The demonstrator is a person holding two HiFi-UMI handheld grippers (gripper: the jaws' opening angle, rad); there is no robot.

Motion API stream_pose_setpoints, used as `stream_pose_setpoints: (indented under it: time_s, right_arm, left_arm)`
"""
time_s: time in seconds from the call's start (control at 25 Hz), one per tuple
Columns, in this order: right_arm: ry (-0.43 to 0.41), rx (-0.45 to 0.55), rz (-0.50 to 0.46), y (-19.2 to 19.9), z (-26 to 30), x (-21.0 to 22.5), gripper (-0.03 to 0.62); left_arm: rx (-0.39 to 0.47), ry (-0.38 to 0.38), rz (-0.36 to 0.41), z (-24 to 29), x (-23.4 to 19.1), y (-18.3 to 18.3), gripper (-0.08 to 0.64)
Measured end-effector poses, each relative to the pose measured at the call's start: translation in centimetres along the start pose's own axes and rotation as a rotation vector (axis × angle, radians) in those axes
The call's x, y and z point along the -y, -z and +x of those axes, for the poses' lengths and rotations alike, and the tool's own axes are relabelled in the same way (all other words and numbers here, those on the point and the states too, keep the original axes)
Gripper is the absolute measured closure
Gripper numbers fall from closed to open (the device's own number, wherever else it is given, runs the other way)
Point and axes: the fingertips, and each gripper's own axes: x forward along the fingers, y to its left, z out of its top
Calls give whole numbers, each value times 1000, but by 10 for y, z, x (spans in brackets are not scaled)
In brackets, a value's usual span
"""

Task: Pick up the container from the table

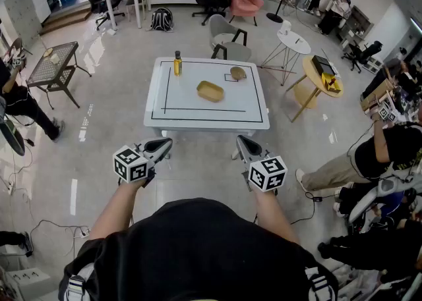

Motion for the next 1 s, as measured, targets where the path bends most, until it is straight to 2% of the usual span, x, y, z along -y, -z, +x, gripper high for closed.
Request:
stream_pose_setpoints:
  time_s: [0.28, 0.6, 1.0]
  right_arm:
    - [26, -18, -5, 4, 18, -10, 588]
    - [126, 1, 29, -1, 32, -11, 586]
    - [151, -10, 45, 6, 37, -12, 588]
  left_arm:
    - [3, 18, 10, -12, -18, -5, 554]
    - [-11, 50, 29, -32, -42, -9, 554]
    - [-18, 78, 21, -32, -52, -6, 554]
